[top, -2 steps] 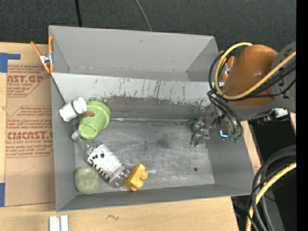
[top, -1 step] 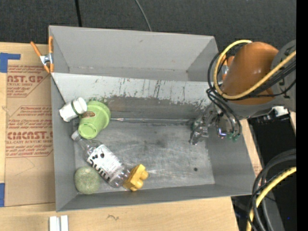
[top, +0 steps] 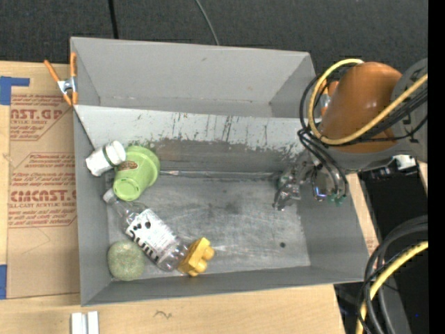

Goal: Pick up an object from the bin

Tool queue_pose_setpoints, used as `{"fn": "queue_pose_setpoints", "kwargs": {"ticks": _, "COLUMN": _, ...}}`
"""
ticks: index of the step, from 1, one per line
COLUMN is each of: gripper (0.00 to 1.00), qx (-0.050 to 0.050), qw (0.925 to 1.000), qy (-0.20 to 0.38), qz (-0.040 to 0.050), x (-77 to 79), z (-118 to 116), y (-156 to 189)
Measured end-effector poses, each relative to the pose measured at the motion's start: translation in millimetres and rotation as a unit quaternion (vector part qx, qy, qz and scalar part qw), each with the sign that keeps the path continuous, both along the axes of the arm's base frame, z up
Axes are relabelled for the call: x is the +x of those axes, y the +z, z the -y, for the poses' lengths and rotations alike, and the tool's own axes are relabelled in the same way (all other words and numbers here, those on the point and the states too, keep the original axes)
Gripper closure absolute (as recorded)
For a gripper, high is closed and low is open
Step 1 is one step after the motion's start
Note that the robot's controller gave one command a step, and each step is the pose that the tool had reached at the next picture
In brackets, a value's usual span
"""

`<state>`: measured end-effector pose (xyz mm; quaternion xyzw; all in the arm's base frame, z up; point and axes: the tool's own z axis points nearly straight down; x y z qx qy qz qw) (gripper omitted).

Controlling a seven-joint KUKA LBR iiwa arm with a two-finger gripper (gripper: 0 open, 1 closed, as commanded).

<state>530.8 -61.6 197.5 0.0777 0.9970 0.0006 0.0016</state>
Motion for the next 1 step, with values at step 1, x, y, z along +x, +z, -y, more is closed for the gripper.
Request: {"fn": "queue_pose_setpoints", "kwargs": {"ticks": 1, "gripper": 1.0, "qx": -0.001, "qw": 0.998, "qy": 0.063, "qz": -0.0015, "x": 5.0, "z": 5.6, "y": 18.0}}
